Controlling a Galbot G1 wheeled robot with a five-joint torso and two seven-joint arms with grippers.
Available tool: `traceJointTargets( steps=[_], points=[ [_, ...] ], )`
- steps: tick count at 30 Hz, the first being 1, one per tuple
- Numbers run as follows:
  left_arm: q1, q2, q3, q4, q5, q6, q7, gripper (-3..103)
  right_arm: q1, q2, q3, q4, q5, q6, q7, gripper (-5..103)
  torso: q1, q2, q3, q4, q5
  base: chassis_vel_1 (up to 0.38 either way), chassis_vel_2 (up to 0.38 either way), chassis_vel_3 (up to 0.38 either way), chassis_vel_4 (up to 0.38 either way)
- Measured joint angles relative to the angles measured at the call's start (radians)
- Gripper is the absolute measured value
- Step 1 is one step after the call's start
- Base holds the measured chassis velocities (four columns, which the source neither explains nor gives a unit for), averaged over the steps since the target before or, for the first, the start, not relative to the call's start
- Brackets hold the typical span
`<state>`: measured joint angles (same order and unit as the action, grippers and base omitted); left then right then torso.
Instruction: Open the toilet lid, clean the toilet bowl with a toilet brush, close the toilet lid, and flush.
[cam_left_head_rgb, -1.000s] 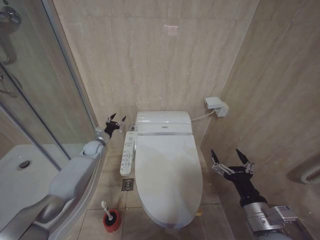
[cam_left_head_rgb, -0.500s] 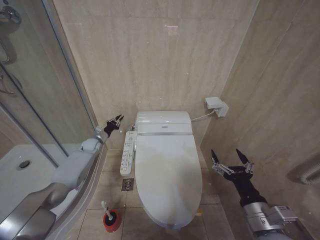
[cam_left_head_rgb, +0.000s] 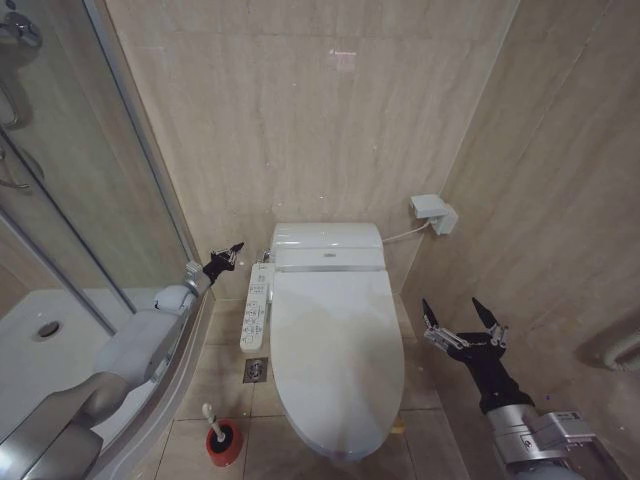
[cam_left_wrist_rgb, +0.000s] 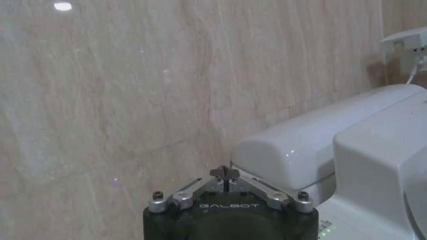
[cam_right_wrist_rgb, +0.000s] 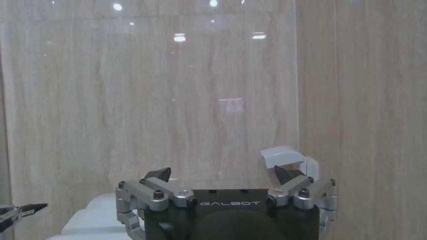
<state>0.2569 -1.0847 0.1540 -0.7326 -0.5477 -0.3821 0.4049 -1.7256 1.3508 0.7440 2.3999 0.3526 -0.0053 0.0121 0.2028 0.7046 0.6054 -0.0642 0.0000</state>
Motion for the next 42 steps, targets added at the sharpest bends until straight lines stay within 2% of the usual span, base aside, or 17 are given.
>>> traceJointTargets(
  steps=[5,13,29,32,42],
  points=[
    [0.003,0.001,0.000,-0.006,-0.021,-0.012,0.050,0,0.000,0.000,0.000,0.000,0.000,0.000,0.000,100,0.000,0.000,0.000,0.0002,0.0000,-0.036,0.060,0.048,-0.051],
    [-0.011,0.003,0.019,0.014,-0.036,-0.016,0.096,0,0.000,0.000,0.000,0.000,0.000,0.000,0.000,100,0.000,0.000,0.000,0.0003,0.0002,-0.008,0.015,0.013,-0.014],
    [-0.009,-0.004,0.027,0.015,-0.037,-0.016,0.113,0,0.000,0.000,0.000,0.000,0.000,0.000,0.000,100,0.000,0.000,0.000,0.0005,0.0002,-0.020,0.014,0.014,-0.012],
    [-0.006,-0.002,0.025,0.013,-0.037,-0.016,0.115,0,0.000,0.000,0.000,0.000,0.000,0.000,0.000,100,0.000,0.000,0.000,-0.0001,0.0001,-0.122,0.073,0.113,-0.112],
    [0.018,0.006,0.016,0.003,-0.038,-0.017,0.137,0,0.000,0.000,0.000,0.000,0.000,0.000,0.000,100,0.001,0.000,0.000,0.0005,-0.0001,-0.095,0.057,0.090,-0.070]
  ],
)
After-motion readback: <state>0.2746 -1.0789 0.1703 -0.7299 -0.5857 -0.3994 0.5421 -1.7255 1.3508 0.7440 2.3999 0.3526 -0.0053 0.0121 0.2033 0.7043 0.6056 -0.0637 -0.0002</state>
